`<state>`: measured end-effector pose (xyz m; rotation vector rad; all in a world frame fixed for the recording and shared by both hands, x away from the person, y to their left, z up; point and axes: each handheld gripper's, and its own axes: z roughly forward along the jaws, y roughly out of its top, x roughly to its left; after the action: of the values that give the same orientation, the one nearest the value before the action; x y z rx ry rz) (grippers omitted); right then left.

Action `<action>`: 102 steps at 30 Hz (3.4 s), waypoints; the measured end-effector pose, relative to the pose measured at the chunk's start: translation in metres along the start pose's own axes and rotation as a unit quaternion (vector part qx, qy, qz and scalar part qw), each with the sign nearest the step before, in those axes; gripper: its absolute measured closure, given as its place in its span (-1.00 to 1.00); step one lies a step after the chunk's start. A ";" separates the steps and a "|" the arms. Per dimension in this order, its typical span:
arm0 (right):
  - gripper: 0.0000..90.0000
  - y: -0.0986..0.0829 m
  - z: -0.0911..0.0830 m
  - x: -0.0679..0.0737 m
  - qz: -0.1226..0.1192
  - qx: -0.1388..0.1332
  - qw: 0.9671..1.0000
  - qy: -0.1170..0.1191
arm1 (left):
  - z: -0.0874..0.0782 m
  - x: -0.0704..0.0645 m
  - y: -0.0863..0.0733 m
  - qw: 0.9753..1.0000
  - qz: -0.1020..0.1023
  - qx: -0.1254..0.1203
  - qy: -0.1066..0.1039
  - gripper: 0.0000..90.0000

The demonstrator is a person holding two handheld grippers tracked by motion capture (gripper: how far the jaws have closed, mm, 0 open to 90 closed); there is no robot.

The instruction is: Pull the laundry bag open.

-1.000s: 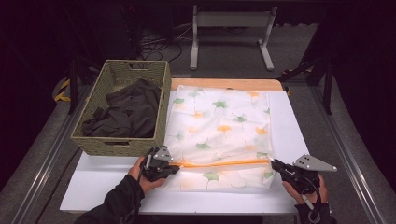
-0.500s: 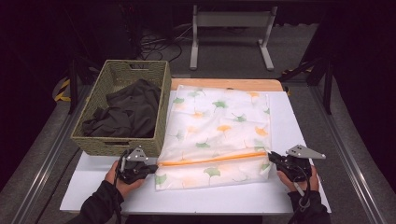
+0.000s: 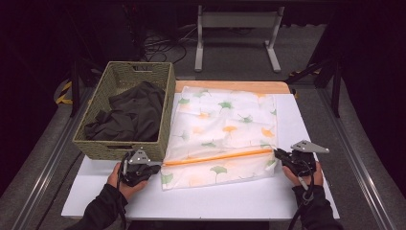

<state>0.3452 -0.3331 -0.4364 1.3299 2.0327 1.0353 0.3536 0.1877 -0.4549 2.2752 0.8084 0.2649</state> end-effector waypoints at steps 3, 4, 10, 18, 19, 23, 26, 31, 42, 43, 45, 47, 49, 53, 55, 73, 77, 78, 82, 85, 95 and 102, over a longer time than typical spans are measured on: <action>0.88 -0.005 -0.009 -0.011 0.019 -0.006 0.999 -0.026 | -0.001 0.007 -0.002 1.000 -0.019 -0.011 -0.009 1.00; 0.88 -0.007 -0.013 -0.016 0.033 -0.009 0.999 -0.027 | -0.001 0.007 -0.003 1.000 -0.022 -0.013 -0.016 1.00; 0.83 -0.012 -0.018 -0.013 0.029 -0.005 1.000 -0.010 | 0.001 -0.006 0.001 1.000 0.008 -0.018 -0.014 1.00; 0.19 -0.022 -0.040 -0.016 0.003 0.033 0.999 -0.027 | -0.011 -0.006 -0.008 0.997 0.007 -0.065 -0.029 0.51; 0.14 -0.021 -0.044 -0.016 -0.003 0.026 0.999 -0.030 | -0.012 -0.007 -0.009 0.997 0.001 -0.072 -0.036 0.40; 0.11 -0.011 -0.057 -0.007 -0.041 -0.006 0.999 -0.029 | -0.008 -0.013 -0.006 0.996 -0.010 -0.071 -0.044 0.01; 0.13 0.002 -0.063 0.007 -0.082 -0.018 0.996 -0.041 | 0.001 -0.022 -0.002 0.997 -0.010 -0.057 -0.048 -0.17; 0.44 0.023 -0.053 0.043 -0.127 -0.041 0.990 0.039 | 0.018 -0.030 0.007 0.999 0.006 -0.022 -0.035 -0.09; 0.33 0.037 0.027 0.099 -0.187 0.037 0.974 0.125 | 0.016 -0.020 0.007 0.999 0.023 -0.004 -0.035 0.86; 0.34 0.038 0.032 0.102 -0.190 0.041 0.972 0.130 | 0.015 -0.018 0.008 0.999 0.027 0.000 -0.028 0.86; 0.37 0.040 0.042 0.107 -0.196 0.053 0.970 0.133 | 0.013 -0.013 0.006 1.000 0.016 -0.003 -0.025 0.86; 0.38 0.041 0.049 0.111 -0.198 0.058 0.967 0.147 | 0.013 -0.008 0.003 0.999 0.004 -0.013 -0.030 0.86; 0.34 0.040 0.055 0.116 -0.201 0.076 0.965 0.150 | 0.013 -0.006 0.002 0.999 0.005 -0.017 -0.036 0.85; 0.31 0.040 0.065 0.120 -0.197 0.085 0.965 0.149 | 0.013 -0.007 0.003 0.999 0.015 -0.014 -0.029 0.85; 0.27 0.041 0.069 0.121 -0.192 0.081 0.966 0.153 | 0.013 -0.005 0.003 0.999 0.013 -0.013 -0.028 0.85; 0.72 0.050 0.093 0.116 -0.135 0.093 0.978 0.131 | 0.003 0.000 0.001 0.999 0.025 -0.035 -0.020 0.86; 0.95 0.054 0.094 0.116 -0.138 0.091 0.979 0.117 | -0.010 0.002 -0.002 0.998 0.032 -0.052 -0.021 0.60; 0.95 0.055 0.092 0.117 -0.138 0.085 0.980 0.113 | -0.013 0.002 -0.002 0.998 0.036 -0.055 -0.017 0.54; 0.97 0.065 0.078 0.116 -0.141 0.049 0.984 0.100 | -0.027 0.003 0.002 0.996 0.051 -0.075 -0.015 0.20; 0.97 0.075 0.067 0.119 -0.145 0.023 0.985 0.094 | -0.035 0.001 0.005 0.995 0.057 -0.087 -0.008 -0.01; 0.97 0.105 0.043 0.124 -0.159 -0.031 0.984 0.080 | -0.070 0.008 0.015 0.991 0.052 -0.124 0.014 -0.56; 0.97 0.120 0.033 0.132 -0.168 -0.050 0.981 0.080 | -0.112 0.026 0.031 0.986 0.054 -0.151 0.047 -0.77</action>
<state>0.3813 -0.1732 -0.3585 0.8357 2.1930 1.0963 0.3442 0.2472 -0.3523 2.0341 0.6434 0.5139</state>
